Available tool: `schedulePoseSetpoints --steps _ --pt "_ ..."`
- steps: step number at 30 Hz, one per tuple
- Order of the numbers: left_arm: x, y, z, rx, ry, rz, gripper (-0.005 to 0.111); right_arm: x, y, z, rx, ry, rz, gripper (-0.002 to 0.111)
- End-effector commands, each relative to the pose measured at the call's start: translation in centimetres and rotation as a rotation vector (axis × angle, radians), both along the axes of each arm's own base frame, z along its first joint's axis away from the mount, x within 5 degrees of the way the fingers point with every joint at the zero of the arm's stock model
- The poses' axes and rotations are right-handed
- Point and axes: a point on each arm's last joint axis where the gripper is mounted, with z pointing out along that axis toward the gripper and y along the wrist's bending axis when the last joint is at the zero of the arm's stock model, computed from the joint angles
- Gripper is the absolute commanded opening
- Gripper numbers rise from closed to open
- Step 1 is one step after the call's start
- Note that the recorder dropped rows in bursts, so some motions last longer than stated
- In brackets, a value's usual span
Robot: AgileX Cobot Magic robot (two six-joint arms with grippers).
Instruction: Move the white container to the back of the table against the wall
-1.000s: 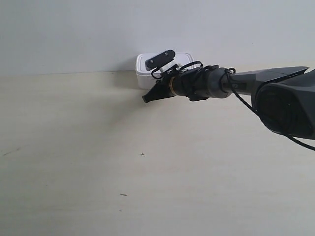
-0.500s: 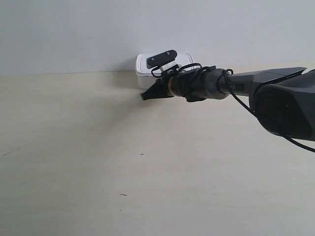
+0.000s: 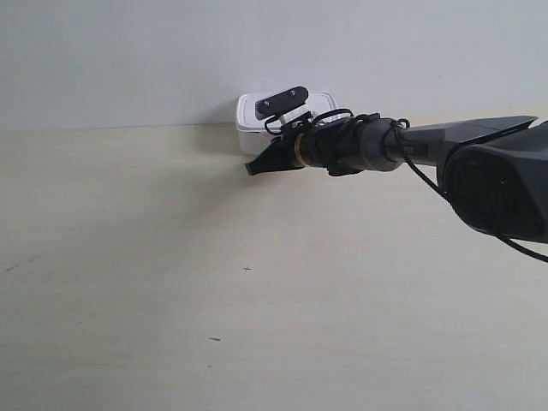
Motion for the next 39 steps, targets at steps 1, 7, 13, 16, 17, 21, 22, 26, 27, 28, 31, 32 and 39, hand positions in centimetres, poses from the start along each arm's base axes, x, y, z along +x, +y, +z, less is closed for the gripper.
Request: schedulePoseSetpoints --steps 1,7,13,16,17,21,22,26,27,28,31,32,39 --pt "0.0 0.1 0.0 -0.004 -0.001 0.01 0.0 1.0 -2.6 2.5 -0.037 -0.064 -0.121 0.0" --pt "0.0 0.1 0.0 -0.004 -0.001 0.01 0.0 0.0 -3.0 2.5 -0.053 -0.033 -0.116 0.0" --pt "0.0 0.1 0.0 -0.003 -0.001 0.008 0.0 -1.5 -3.5 3.3 -0.065 -0.001 -0.111 0.0" --pt "0.0 0.1 0.0 -0.003 -0.001 0.008 0.0 -2.7 -3.7 4.1 -0.062 0.022 -0.083 0.0" --pt "0.0 0.1 0.0 -0.003 -0.001 0.008 0.0 -3.1 -3.6 4.7 -0.052 0.027 -0.066 0.0" --pt "0.0 0.1 0.0 -0.003 -0.001 0.008 0.0 -4.9 -3.9 6.3 -0.035 0.05 -0.029 0.0" --pt "0.0 0.1 0.0 -0.003 -0.001 0.008 0.0 -5.4 -4.1 6.9 -0.032 0.052 -0.032 0.0" --pt "0.0 0.1 0.0 -0.003 -0.001 0.008 0.0 -7.7 -5.0 9.7 -0.021 0.045 -0.037 0.0" --pt "0.0 0.1 0.0 -0.003 -0.001 0.007 0.0 -8.5 -5.3 10.7 -0.014 0.038 -0.039 0.0" --pt "0.0 0.0 0.0 -0.003 0.0 0.004 0.0 -9.2 -5.6 11.8 -0.01 0.028 -0.04 0.0" --pt "0.0 0.0 0.0 -0.013 0.005 -0.001 0.0 -11.6 -6.6 15.1 0.012 -0.011 -0.056 0.0" --pt "-0.1 0.0 0.0 -0.02 0.008 -0.002 0.0 -12.5 -7.1 16.2 0.019 -0.027 -0.064 0.0" --pt "-0.3 0.1 0.7 -0.157 0.053 -0.025 0.0 -19.5 -9.9 23.7 0.132 -0.156 -0.099 0.0"
